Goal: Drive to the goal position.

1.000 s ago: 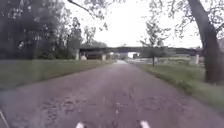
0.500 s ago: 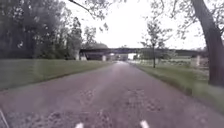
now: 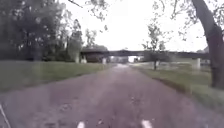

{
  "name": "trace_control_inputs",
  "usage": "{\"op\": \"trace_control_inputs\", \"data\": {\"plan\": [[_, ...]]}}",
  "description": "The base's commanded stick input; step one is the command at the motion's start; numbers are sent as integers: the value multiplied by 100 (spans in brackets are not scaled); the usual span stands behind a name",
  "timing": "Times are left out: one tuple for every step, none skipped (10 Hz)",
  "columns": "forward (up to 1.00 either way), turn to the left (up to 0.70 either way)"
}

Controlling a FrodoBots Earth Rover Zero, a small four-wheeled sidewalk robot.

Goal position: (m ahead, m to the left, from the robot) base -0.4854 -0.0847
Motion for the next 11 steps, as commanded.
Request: {"op": "trace_control_inputs", "data": {"plan": [[70, 0], [70, 0], [70, 0], [70, 0], [70, 0], [70, 0], [70, 0], [70, 0], [70, 0], [70, 0], [70, -1]]}}
